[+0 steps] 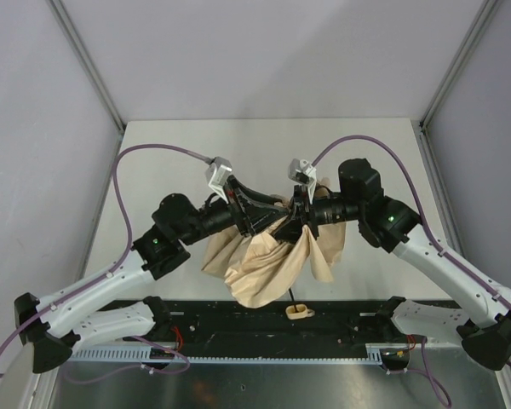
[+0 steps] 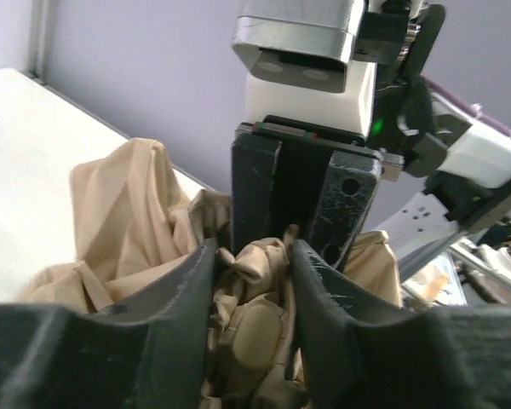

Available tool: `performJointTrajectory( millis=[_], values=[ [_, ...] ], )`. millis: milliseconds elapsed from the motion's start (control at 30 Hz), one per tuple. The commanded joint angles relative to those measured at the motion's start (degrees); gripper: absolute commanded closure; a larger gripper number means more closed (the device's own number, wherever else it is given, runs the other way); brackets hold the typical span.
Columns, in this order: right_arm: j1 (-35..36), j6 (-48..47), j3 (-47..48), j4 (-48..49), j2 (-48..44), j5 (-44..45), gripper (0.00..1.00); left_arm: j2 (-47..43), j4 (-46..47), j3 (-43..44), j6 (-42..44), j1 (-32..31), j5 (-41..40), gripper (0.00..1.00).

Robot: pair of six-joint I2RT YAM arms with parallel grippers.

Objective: Put away the umbrella

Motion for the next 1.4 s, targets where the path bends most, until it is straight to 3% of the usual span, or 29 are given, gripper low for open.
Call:
performJointTrajectory(
  millis=[0, 33, 67, 167, 267, 333, 400, 500, 567, 767, 1067, 1167, 1233, 1367],
  values=[
    [1.0, 2.6, 3.4, 9.1, -1.9, -3.3, 1.00, 1.1, 1.8, 0.3, 0.3, 0.1, 4.6, 0.73],
    [1.2, 2.9, 3.4, 9.3, -2.0, -3.3, 1.00, 1.1, 1.9, 0.3, 0.6, 0.3, 4.7, 0.86],
    [1.2, 3.0, 3.4, 9.1, -2.2, -3.0, 1.00, 0.9, 2.0, 0.2, 0.9, 0.4, 4.7, 0.93],
    [1.3, 2.7, 3.4, 6.7, -2.8, 0.6, 0.97, -0.6, 2.3, -0.1, 2.5, 1.0, 4.3, 0.99],
    [0.9, 3.3, 3.4, 3.5, -3.6, 7.9, 0.75, -2.9, 2.8, -1.2, 3.3, 1.9, 3.2, 1.00],
    [0.0, 3.8, 3.4, 1.5, -4.0, 11.5, 0.51, -4.9, 2.8, -2.3, 3.4, 2.9, 2.4, 1.00],
    [-1.2, 4.2, 3.4, -0.2, -4.5, 14.2, 0.34, -6.8, 2.9, -3.4, 3.3, 4.2, 1.5, 1.00],
    [-3.1, 5.5, 3.4, -1.3, -5.7, 18.3, 0.12, -9.4, 3.0, -5.1, 3.2, 5.5, -0.3, 1.00],
    [-4.7, 6.6, 3.3, -1.3, -6.5, 19.6, 0.04, -10.4, 3.0, -6.0, 3.4, 6.0, -1.4, 1.00],
    [-10.9, 10.0, 3.3, -1.6, -9.9, 26.2, 0.01, -12.0, 4.6, -8.2, 3.6, 8.3, -2.6, 1.00],
    [-22.5, 11.0, 0.8, -6.6, -15.6, 33.1, 0.01, -15.2, 6.2, -8.8, 2.5, 15.7, 4.1, 1.00],
    [-25.9, 9.1, -1.4, -9.2, -15.2, 30.3, 0.09, -15.7, 6.7, -8.8, 1.3, 17.5, 5.9, 1.00],
    [-25.6, 7.0, -4.6, -7.5, -15.3, 23.3, 0.13, -15.8, 7.1, -8.7, 0.6, 18.2, 6.8, 1.00],
    [-16.9, 3.7, -9.4, -0.3, -17.0, 14.1, 0.12, -14.9, 8.8, -8.4, -1.0, 19.0, 8.1, 1.00]
  ],
)
